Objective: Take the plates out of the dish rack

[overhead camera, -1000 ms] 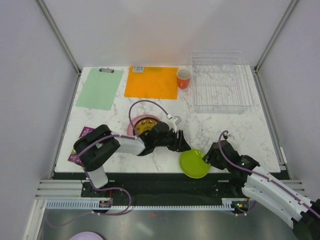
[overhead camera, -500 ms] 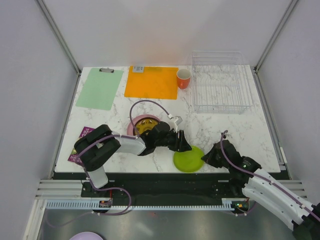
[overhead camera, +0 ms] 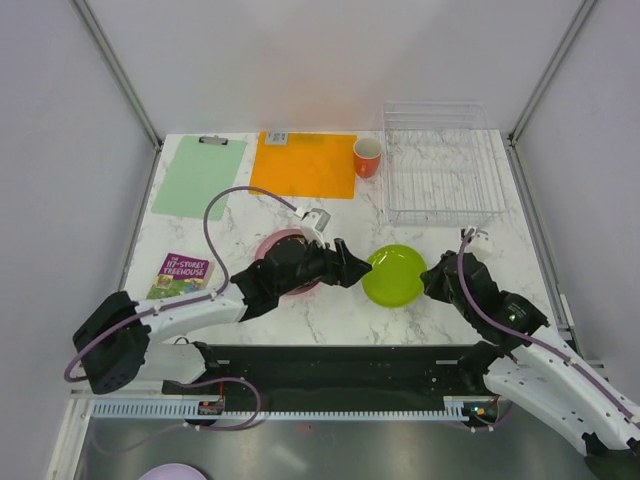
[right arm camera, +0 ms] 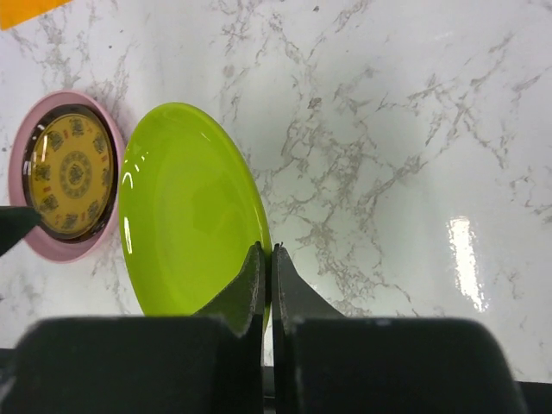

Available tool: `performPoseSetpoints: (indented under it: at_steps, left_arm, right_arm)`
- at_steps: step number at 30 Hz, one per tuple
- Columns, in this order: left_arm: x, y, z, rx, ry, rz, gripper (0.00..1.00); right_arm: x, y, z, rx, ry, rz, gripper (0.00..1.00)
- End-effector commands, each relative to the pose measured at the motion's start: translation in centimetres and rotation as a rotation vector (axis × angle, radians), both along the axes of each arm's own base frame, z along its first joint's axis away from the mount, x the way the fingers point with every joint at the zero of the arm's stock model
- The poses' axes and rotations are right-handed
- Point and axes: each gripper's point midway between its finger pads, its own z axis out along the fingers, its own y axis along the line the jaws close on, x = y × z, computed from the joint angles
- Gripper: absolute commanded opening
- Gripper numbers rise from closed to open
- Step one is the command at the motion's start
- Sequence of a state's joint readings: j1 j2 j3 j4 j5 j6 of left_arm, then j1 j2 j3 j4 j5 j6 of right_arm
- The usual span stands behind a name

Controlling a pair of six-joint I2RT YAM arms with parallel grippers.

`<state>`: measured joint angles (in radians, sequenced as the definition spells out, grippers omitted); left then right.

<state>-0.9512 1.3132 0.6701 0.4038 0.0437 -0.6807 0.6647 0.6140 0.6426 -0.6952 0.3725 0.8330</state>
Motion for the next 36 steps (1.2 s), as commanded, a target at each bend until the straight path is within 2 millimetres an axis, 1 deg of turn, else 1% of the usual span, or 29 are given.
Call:
performPoseSetpoints:
  at_steps: [1,2,3,5,10,11,12,14,16,17,18,19,23,26,28,29,30,32,33,34,35,36]
  left_arm:
    - [1.1,3.9,-0.7,0.105,-0.059,0.146,0.86]
    - [1.3,4.6,0.0,0.098,-0.078,0.177,0.87]
    - [1.2,5.1,0.0,0.104,-0.083,0.186,0.9]
    - [1.3,5.7,0.4,0.109,-0.097,0.202,0.91]
    - [1.2,5.7,-0.4,0.114,-0.078,0.201,0.91]
    - [1.3,5.5,-0.3,0.102,-0.079,0.2,0.91]
    - [1.1,5.3,-0.8,0.097,-0.067,0.197,0.91]
    - [1.1,4.9,-0.9,0.075,-0.063,0.186,0.91]
    - [1.1,4.4,-1.0,0.052,-0.058,0.178,0.91]
    - [1.1,4.1,-1.1,0.049,-0.054,0.17,0.91]
    - [1.2,3.8,-0.8,0.034,-0.056,0.165,0.91]
    - [1.2,3.6,-1.3,0.041,-0.048,0.161,0.91]
    - [1.2,2.6,-1.0,-0.007,-0.048,0.138,0.91]
    - [1.2,2.1,-0.4,-0.039,-0.056,0.125,0.86]
    - [1.3,2.0,-0.1,-0.045,-0.069,0.121,0.73]
    - [1.3,2.0,0.3,-0.051,-0.078,0.119,0.63]
    - [1.3,2.2,0.3,-0.043,-0.089,0.121,0.39]
    - [1.4,2.8,0.3,-0.032,-0.098,0.142,0.18]
    - [1.5,3.0,0.3,-0.023,-0.102,0.153,0.02]
    - [1.6,3.3,0.1,-0.016,-0.1,0.161,0.02]
    - [1.8,3.7,-0.4,0.012,-0.094,0.183,0.02]
    - [1.8,4.1,-0.1,0.012,-0.104,0.194,0.02]
  right_arm:
    - [1.2,-0.7,2.4,-0.037,-0.071,-0.027,0.0]
    - [1.3,-0.7,2.5,-0.045,-0.077,-0.026,0.0]
    - [1.4,-0.6,2.8,-0.041,-0.084,-0.023,0.0]
    - [1.7,-0.3,3.3,-0.029,-0.098,-0.018,0.0]
    - [2.2,1.0,4.5,0.022,-0.127,0.015,0.0]
    - [2.2,1.5,4.8,0.042,-0.133,0.028,0.0]
    - [2.2,1.7,4.9,0.053,-0.132,0.037,0.0]
    - [2.4,2.5,5.1,0.079,-0.138,0.054,0.0]
    - [2.3,3.4,5.0,0.119,-0.131,0.082,0.0]
    - [2.4,3.9,5.3,0.146,-0.144,0.091,0.0]
    - [2.3,4.4,5.4,0.17,-0.142,0.115,0.0]
    - [2.4,4.9,5.5,0.196,-0.147,0.122,0.0]
    - [2.1,6.6,5.4,0.273,-0.139,0.173,0.0]
    - [1.8,7.5,4.9,0.319,-0.121,0.205,0.0]
    - [1.6,7.7,4.7,0.335,-0.118,0.213,0.0]
    - [1.5,7.7,4.6,0.337,-0.116,0.213,0.0]
    - [1.4,7.7,4.7,0.34,-0.119,0.214,0.0]
    - [1.4,7.7,4.7,0.339,-0.121,0.215,0.0]
    - [1.4,7.7,4.8,0.341,-0.121,0.216,0.0]
    - [1.5,7.7,4.6,0.339,-0.118,0.212,0.04]
    - [1.6,7.6,4.4,0.335,-0.113,0.203,0.12]
    - [1.6,7.7,4.3,0.331,-0.106,0.204,0.23]
